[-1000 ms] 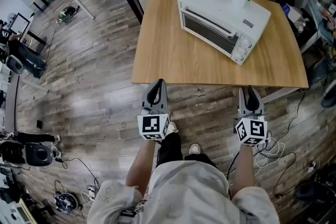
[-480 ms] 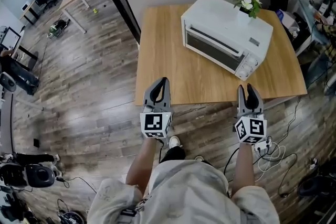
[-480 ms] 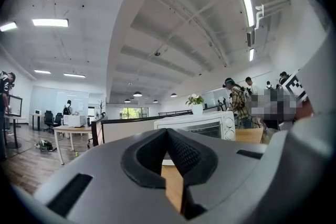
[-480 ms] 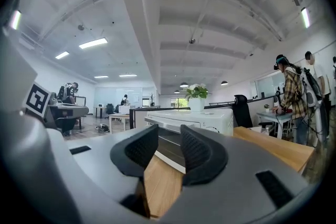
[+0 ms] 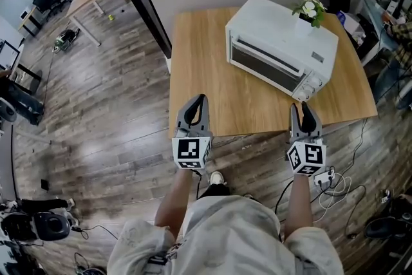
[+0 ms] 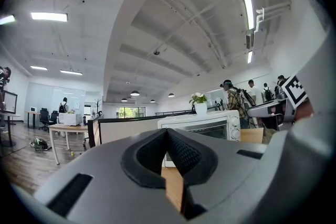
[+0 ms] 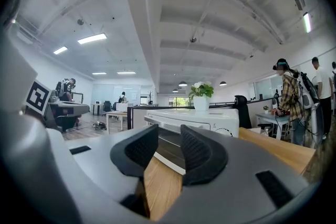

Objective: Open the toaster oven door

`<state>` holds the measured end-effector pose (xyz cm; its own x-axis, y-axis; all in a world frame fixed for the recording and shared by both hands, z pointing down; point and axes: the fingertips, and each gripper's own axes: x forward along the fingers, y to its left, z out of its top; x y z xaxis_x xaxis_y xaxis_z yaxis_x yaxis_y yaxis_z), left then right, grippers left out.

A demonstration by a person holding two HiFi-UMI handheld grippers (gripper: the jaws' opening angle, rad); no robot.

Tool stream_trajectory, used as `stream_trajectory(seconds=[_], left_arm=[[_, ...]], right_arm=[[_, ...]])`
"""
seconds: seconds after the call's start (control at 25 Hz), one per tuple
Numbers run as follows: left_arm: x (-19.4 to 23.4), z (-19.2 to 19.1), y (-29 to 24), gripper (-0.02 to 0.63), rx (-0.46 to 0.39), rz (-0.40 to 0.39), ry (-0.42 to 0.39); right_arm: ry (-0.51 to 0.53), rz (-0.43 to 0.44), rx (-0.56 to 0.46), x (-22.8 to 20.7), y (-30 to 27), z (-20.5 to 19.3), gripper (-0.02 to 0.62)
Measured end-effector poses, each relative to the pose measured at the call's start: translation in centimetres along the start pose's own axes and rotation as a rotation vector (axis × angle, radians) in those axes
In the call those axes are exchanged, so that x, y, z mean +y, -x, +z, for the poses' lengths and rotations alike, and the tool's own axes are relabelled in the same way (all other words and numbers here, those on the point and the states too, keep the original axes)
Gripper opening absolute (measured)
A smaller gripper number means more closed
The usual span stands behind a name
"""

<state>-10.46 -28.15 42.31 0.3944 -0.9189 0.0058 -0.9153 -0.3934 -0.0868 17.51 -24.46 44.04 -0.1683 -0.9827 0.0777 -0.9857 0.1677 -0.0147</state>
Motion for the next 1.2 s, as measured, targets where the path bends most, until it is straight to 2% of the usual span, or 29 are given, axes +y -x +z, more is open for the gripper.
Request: stream_trajectory(seconds=[0.28,0.6,1.04,1.2], left_arm=[[0.7,-0.5,-0.2,0.014,0.004,-0.012,0.002],[1.3,-1.0,0.0,0.014,0.017,-0.025,-0.010],[1.4,-2.3,0.1,0.014,0.050,-0.051,-0.007],[1.2,-2.9,0.1,0.014,0.060,-0.054,0.004]], right_arm=[[0.056,0.004,0.019,0.5,-1.7,0.3,0.129],[0.209,0.021,0.086,1.1,-4.9,0.7,0.135],[0.514,0.049,0.275,1.9,-10.3,-0.6,0.147],[0.663,0.054,0.389,1.2,-12.0,-2.0,0.190]])
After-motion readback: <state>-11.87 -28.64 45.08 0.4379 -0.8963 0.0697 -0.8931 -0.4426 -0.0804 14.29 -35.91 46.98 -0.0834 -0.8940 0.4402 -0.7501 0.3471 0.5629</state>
